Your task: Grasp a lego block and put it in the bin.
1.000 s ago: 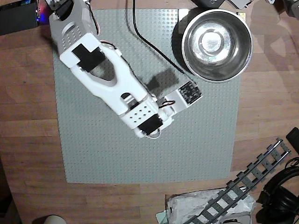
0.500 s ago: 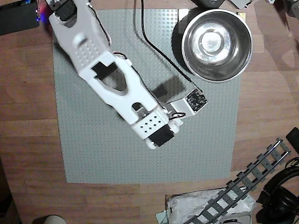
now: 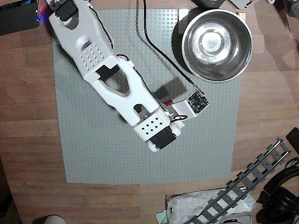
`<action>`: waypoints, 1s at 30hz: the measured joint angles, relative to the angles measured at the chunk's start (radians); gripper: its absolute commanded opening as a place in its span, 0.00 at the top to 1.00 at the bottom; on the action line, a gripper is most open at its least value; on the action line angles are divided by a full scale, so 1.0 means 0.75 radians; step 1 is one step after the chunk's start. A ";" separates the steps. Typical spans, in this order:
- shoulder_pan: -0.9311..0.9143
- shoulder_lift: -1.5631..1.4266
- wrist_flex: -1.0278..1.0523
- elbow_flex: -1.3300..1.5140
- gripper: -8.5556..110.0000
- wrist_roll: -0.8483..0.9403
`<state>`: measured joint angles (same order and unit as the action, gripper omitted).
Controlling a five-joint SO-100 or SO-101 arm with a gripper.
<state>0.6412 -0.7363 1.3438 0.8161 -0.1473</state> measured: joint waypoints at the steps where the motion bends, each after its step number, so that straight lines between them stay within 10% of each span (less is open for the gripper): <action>1: 0.000 0.008 -0.004 -0.014 0.84 0.000; 13: -0.010 0.542 0.462 -0.976 0.93 -0.004; 30: 0.043 0.605 0.546 -1.182 0.93 -0.002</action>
<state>0.6734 -0.2823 1.7533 -0.0706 -0.1488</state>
